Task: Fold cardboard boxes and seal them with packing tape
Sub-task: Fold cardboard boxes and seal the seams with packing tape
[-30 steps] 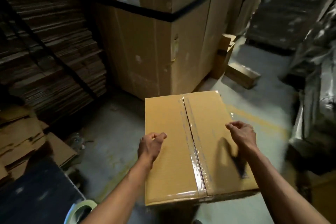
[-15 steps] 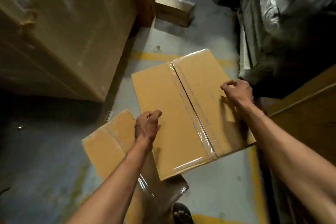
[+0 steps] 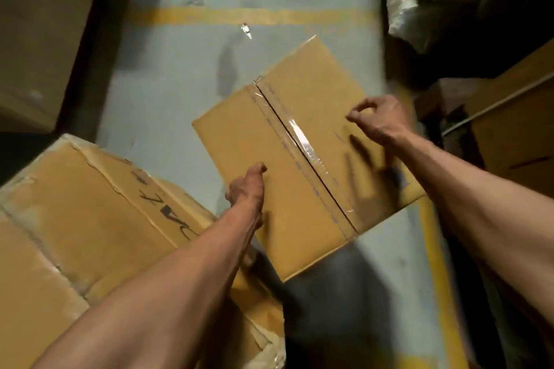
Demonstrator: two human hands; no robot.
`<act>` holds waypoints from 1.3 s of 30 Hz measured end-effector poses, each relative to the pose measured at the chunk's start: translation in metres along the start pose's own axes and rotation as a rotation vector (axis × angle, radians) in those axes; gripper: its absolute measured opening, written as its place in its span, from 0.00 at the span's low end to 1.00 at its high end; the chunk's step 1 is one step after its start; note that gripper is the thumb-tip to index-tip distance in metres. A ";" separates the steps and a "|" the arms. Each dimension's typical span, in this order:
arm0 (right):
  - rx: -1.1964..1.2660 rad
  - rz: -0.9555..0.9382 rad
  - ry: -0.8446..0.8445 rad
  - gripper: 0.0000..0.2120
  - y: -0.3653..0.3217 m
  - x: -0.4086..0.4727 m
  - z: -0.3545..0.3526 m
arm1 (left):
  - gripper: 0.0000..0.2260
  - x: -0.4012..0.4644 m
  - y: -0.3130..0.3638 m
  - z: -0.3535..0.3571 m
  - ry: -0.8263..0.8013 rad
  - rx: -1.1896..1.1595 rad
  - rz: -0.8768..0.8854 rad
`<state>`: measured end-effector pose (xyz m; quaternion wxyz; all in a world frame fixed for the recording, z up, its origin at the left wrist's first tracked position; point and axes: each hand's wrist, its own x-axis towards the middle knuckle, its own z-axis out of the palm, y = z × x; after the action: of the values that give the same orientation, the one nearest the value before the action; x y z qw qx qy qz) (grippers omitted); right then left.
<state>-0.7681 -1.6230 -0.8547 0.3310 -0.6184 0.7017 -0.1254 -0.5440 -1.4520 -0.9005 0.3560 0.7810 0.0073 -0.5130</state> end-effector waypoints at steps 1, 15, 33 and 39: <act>0.003 0.006 -0.019 0.06 0.022 0.005 0.018 | 0.35 0.019 -0.012 0.006 0.008 0.022 -0.034; -0.013 0.228 -0.244 0.10 0.158 -0.060 0.097 | 0.22 0.042 -0.067 0.029 -0.236 0.703 -0.041; 0.059 -0.436 -0.432 0.06 -0.215 -0.438 -0.074 | 0.11 -0.429 0.050 -0.411 -0.033 0.635 0.494; 0.051 -0.744 -0.610 0.04 -0.362 -0.707 -0.084 | 0.11 -0.619 -0.078 -0.646 0.243 0.279 0.589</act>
<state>-0.5241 -1.0438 -0.3611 0.4692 -0.8278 0.3004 -0.0655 -0.3518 -0.8107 -0.3019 0.3751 0.8461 -0.2465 -0.2876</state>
